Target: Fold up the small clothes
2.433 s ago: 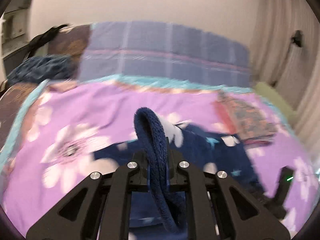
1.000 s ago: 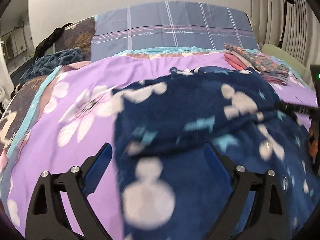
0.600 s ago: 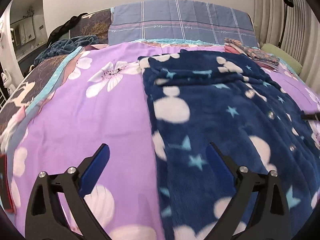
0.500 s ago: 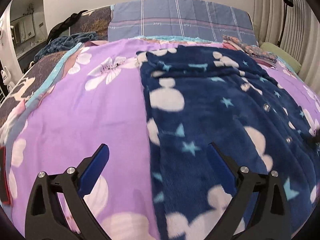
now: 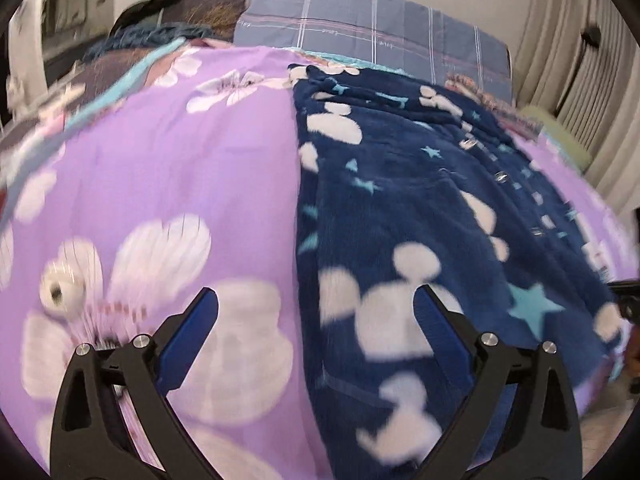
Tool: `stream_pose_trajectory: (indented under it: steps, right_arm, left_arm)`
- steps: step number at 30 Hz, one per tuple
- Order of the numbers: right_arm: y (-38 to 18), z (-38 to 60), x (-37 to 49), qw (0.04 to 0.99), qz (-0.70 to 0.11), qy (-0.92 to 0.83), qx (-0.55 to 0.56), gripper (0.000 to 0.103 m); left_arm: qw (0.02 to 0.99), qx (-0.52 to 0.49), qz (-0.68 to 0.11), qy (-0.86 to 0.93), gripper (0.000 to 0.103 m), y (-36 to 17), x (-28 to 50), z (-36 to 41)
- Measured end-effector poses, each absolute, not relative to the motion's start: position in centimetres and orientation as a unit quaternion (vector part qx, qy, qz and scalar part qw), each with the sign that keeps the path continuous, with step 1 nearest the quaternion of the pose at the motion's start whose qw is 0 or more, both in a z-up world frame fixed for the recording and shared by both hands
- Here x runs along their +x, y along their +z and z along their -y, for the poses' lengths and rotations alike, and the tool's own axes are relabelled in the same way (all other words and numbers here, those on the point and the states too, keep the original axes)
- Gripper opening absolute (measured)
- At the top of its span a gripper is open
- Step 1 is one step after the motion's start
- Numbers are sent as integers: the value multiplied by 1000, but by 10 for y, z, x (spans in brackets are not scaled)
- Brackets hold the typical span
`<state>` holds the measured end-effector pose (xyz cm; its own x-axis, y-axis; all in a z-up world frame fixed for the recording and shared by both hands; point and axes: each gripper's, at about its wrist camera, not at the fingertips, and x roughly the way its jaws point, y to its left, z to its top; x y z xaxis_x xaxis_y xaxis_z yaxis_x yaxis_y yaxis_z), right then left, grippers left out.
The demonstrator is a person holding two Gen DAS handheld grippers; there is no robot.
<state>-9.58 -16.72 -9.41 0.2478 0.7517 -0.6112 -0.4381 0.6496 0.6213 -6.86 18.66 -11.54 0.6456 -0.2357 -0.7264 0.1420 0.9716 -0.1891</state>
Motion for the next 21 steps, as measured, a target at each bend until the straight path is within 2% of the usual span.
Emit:
stream_pose_trajectory:
  steps: [1, 6, 8, 10, 11, 13, 16, 17, 19, 20, 21]
  right_arm:
    - [-94, 175, -95, 766, -475, 388, 195, 41]
    - [-96, 184, -86, 726, -463, 425, 280, 62]
    - [-104, 164, -78, 715, -490, 426, 260, 62]
    - [-111, 147, -78, 731, -505, 399, 227, 35]
    - [-111, 144, -77, 733, -505, 396, 225, 5]
    - [-102, 153, -80, 732, -482, 405, 261, 5]
    - [-73, 179, -90, 785, -443, 367, 230, 5]
    - [-72, 185, -90, 799, -450, 341, 207, 10]
    - [-86, 192, -87, 803, -484, 301, 177, 31]
    - [-93, 197, -87, 799, -497, 287, 178, 39]
    - [-95, 204, -89, 795, -498, 288, 192, 39]
  left_arm:
    - [904, -74, -407, -111, 98, -116, -73, -191]
    - [894, -133, -404, -140, 98, -119, -92, -203]
    - [892, -135, -407, -141, 98, -121, -91, -202]
    - [889, -133, -415, -141, 98, -125, -88, -198]
    - [887, -133, -418, -142, 98, -127, -88, -197]
    - [885, -132, -422, -148, 98, -130, -88, -193]
    - [883, -111, -429, -153, 98, -132, -89, -186]
    - [883, -102, -431, -153, 97, -132, -88, -183]
    - [883, -91, -434, -155, 97, -133, -88, -180]
    - [883, -88, -435, -155, 96, -133, -88, -178]
    - [882, -89, -435, -157, 95, -132, -89, -178]
